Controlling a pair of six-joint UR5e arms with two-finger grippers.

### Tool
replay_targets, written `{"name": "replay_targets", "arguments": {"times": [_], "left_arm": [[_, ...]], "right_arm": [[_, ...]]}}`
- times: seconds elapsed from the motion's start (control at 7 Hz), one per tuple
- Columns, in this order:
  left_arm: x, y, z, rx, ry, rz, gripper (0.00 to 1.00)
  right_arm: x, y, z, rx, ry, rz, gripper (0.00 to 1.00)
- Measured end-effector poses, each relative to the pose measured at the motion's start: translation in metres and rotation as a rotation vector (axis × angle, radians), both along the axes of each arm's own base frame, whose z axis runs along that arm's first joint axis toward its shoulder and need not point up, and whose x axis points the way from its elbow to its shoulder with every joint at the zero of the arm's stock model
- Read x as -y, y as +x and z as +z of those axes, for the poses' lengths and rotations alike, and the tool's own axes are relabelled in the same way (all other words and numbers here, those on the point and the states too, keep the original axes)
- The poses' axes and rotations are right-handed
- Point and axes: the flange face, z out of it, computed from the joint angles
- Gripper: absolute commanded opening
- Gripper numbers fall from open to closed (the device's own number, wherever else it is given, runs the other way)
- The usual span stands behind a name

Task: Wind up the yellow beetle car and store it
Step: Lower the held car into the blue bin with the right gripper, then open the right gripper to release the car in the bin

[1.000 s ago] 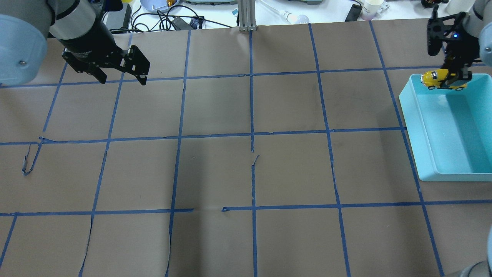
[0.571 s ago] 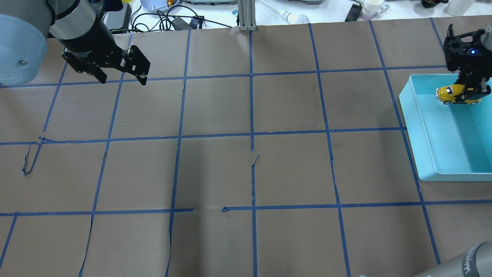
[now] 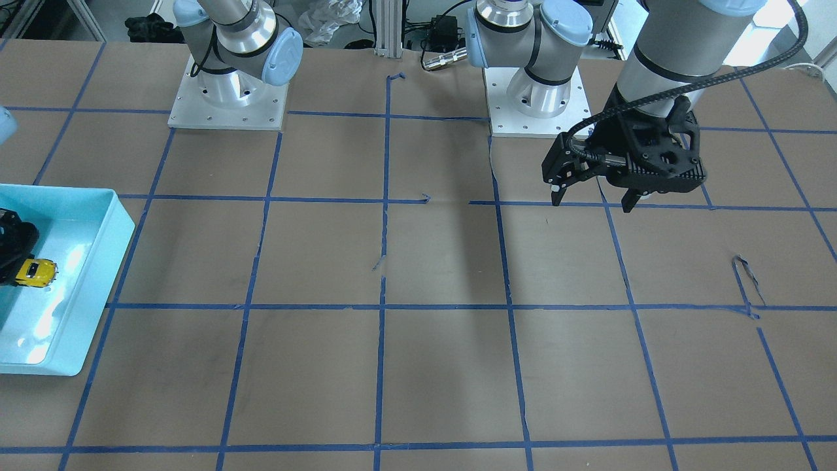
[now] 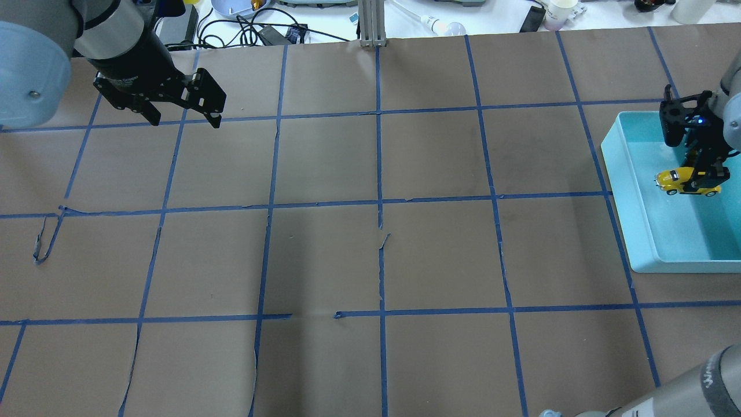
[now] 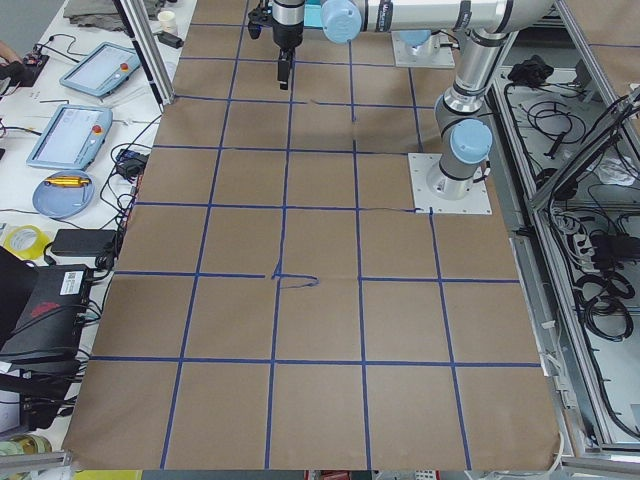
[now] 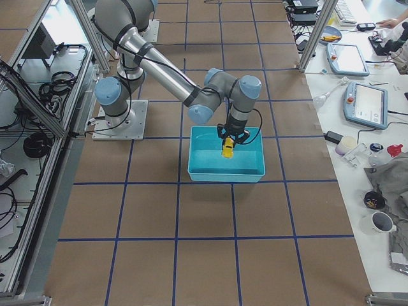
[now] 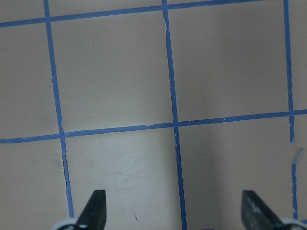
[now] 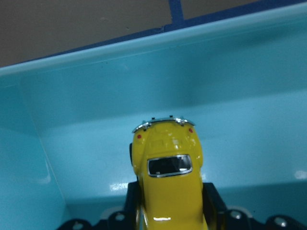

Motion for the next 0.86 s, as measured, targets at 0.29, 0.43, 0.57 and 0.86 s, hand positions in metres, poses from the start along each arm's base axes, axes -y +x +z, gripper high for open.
{"name": "replay_targets", "arguments": {"times": [0.29, 0.43, 0.57, 0.86], "left_arm": [[0.0, 0.0, 0.0, 0.0, -0.001, 0.0, 1.0], [0.0, 0.0, 0.001, 0.0, -0.001, 0.0, 1.0], [0.0, 0.0, 0.001, 0.0, -0.001, 0.0, 1.0], [0.0, 0.0, 0.0, 0.0, -0.001, 0.0, 1.0]], "right_arm": [[0.0, -0.002, -0.025, 0.0, 0.011, -0.003, 0.29], [-0.001, -0.002, -0.031, 0.003, 0.017, -0.003, 0.53], [-0.002, -0.001, -0.034, 0.006, 0.022, -0.004, 0.68], [-0.003, 0.0, -0.034, 0.009, 0.022, -0.001, 0.95]]}}
